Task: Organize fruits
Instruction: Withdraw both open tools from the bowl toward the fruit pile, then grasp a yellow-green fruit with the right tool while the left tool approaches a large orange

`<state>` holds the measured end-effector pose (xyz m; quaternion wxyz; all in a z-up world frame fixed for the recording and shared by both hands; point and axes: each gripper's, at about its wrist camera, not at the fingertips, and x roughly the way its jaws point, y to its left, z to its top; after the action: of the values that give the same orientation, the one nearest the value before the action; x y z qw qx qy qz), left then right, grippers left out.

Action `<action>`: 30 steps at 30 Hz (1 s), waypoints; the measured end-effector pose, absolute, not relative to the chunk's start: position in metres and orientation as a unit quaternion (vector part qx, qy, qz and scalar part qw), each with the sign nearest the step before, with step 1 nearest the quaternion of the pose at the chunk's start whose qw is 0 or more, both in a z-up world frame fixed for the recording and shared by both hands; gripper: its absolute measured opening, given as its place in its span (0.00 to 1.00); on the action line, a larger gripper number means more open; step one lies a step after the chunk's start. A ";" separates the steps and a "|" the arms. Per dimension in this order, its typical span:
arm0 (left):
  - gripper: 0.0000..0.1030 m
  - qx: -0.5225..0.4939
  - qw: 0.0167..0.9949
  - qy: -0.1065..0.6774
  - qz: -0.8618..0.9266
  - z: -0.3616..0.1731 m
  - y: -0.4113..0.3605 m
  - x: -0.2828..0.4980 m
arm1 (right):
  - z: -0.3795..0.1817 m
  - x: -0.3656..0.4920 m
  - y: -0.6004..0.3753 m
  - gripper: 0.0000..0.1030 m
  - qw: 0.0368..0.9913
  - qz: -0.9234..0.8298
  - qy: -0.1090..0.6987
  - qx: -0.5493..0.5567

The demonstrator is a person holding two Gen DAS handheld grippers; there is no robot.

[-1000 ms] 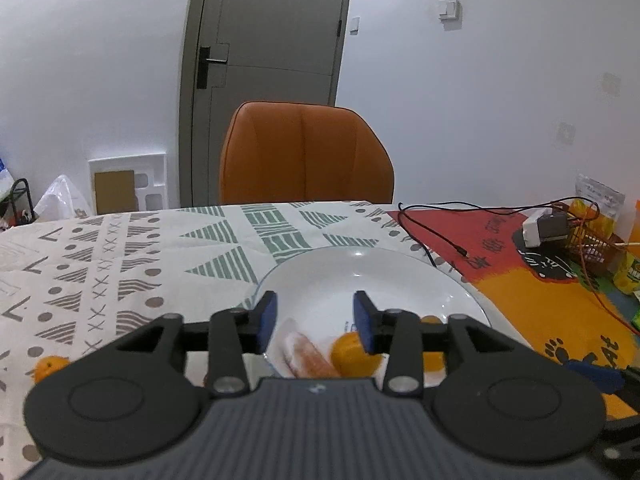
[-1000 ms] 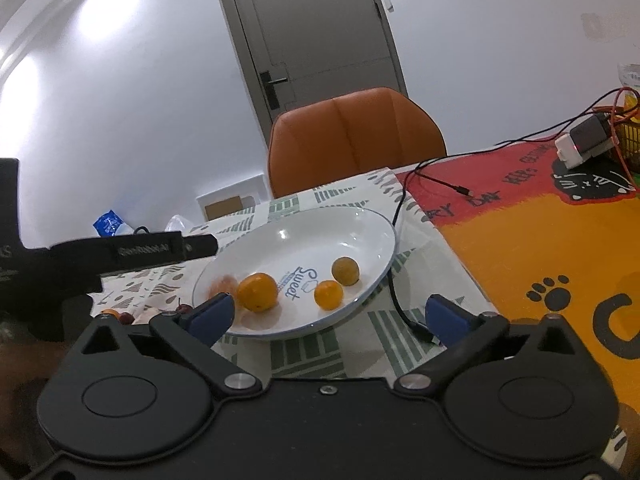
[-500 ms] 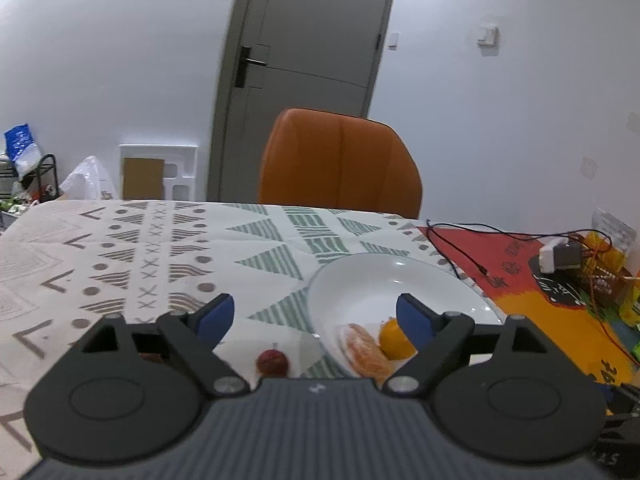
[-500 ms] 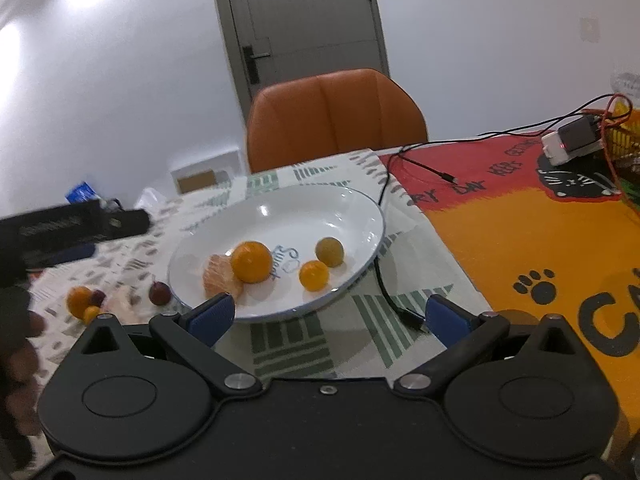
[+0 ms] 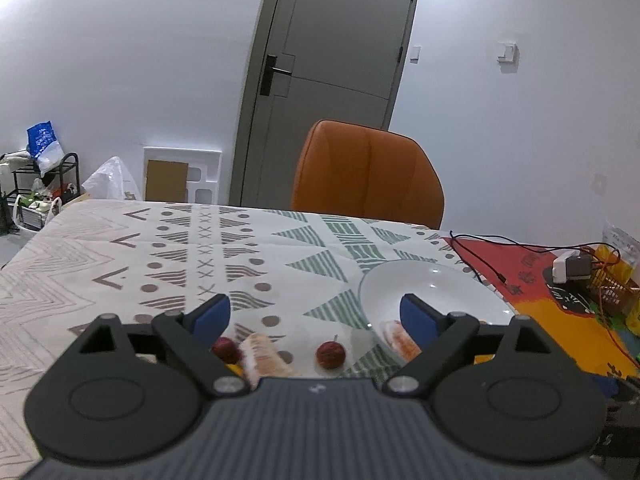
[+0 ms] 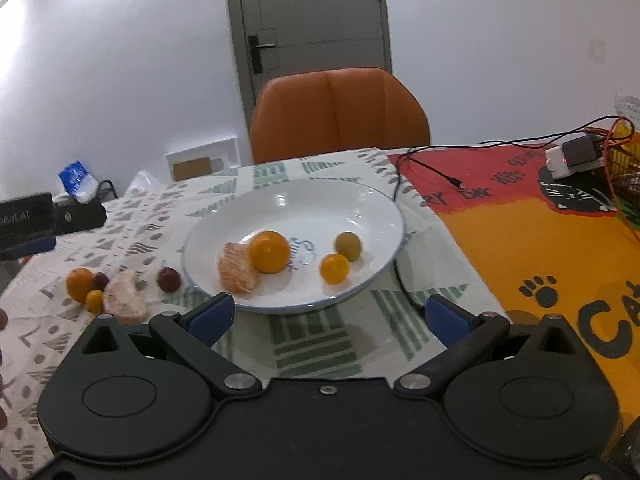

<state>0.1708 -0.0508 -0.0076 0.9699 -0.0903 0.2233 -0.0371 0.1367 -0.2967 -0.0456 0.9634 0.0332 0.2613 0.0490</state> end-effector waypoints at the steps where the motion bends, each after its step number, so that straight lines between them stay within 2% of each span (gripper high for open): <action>1: 0.88 -0.091 0.970 0.223 -0.036 -0.007 -0.048 0.168 | -0.045 0.136 -0.296 1.00 0.963 0.054 0.260 0.036; 13: 0.93 -0.082 0.974 0.213 -0.010 -0.002 -0.021 0.141 | -0.033 0.129 -0.275 1.00 0.965 0.112 0.235 0.035; 30: 0.93 -0.066 0.971 0.230 0.001 -0.011 0.009 0.114 | -0.030 0.119 -0.241 1.00 0.953 0.191 0.233 0.027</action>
<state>0.1144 0.0087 -0.0105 0.9709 -0.0656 0.2305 0.0011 0.1187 -0.2407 -0.0304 0.9532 0.0265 0.2333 0.1906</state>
